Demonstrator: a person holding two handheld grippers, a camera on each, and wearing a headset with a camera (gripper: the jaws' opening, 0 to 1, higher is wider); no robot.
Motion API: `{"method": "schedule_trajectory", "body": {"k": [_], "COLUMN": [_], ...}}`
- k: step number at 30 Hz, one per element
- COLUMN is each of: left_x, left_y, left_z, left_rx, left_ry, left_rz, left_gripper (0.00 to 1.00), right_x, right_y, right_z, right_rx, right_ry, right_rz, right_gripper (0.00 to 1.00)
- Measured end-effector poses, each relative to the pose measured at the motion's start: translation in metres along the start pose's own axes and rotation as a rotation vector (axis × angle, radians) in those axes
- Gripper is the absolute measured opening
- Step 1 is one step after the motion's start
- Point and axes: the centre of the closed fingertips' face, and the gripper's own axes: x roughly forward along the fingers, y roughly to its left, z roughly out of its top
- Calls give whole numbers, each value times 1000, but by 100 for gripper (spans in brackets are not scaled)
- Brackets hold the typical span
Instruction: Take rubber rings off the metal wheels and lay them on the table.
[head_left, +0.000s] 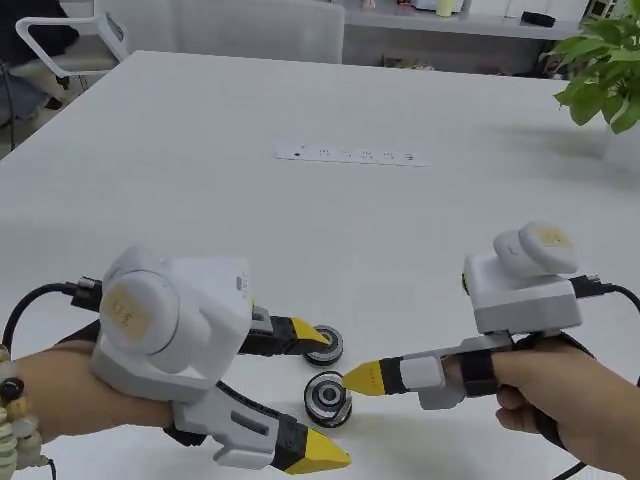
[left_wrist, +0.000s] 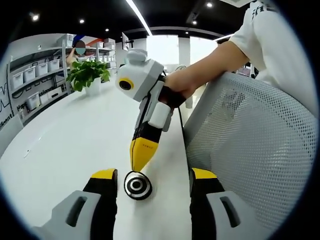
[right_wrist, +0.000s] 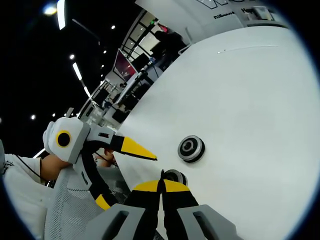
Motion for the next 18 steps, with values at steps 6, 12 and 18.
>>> {"method": "schedule_trajectory", "body": {"k": [6, 12, 18], "left_x": [-3, -15, -36], "left_y": [0, 5, 11], "left_z": [11, 28, 46], "left_rx": [10, 2, 0], "left_ry": [-20, -41, -75], "left_rz": [-6, 5, 31], "left_gripper": [57, 64, 66], "right_x": [-6, -11, -13], "right_y": [-2, -3, -2], "right_z": [10, 16, 17], "right_rx": [12, 6, -1], "right_ry": [-49, -75, -84], "right_rz": [-5, -16, -20], "right_gripper": [0, 0, 0]}}
